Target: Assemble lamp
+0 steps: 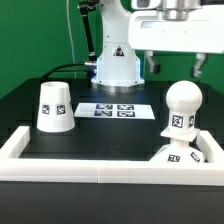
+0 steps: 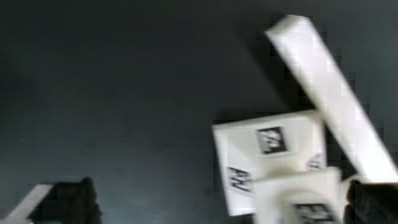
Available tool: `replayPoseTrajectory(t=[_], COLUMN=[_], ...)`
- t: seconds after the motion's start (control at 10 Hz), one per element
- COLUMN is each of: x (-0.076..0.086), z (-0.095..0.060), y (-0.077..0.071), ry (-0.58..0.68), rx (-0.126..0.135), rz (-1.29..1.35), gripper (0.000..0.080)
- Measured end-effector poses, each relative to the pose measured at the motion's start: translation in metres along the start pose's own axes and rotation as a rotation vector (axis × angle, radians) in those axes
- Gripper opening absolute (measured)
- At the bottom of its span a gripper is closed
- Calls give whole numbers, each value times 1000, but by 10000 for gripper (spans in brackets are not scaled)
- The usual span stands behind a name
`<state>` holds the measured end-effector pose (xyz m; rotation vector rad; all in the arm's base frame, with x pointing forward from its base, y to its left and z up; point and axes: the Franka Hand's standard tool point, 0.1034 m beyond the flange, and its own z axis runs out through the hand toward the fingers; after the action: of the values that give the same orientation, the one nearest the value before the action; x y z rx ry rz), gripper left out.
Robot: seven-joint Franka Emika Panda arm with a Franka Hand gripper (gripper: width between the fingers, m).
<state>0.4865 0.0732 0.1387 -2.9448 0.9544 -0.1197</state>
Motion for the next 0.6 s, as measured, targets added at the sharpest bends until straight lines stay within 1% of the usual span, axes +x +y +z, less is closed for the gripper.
replayPoseTrajectory(t=[0.1, 0.2, 0.4, 0.5, 0.6], x=[-1, -1, -1, 0, 2], z=[1, 2, 3, 4, 10], y=[2, 0, 0, 3, 20], ry=[-4, -3, -4, 3, 21], rx=[-5, -4, -6, -1, 5], rz=[7, 1, 0, -52, -164], gripper=[698, 698, 698, 698, 698])
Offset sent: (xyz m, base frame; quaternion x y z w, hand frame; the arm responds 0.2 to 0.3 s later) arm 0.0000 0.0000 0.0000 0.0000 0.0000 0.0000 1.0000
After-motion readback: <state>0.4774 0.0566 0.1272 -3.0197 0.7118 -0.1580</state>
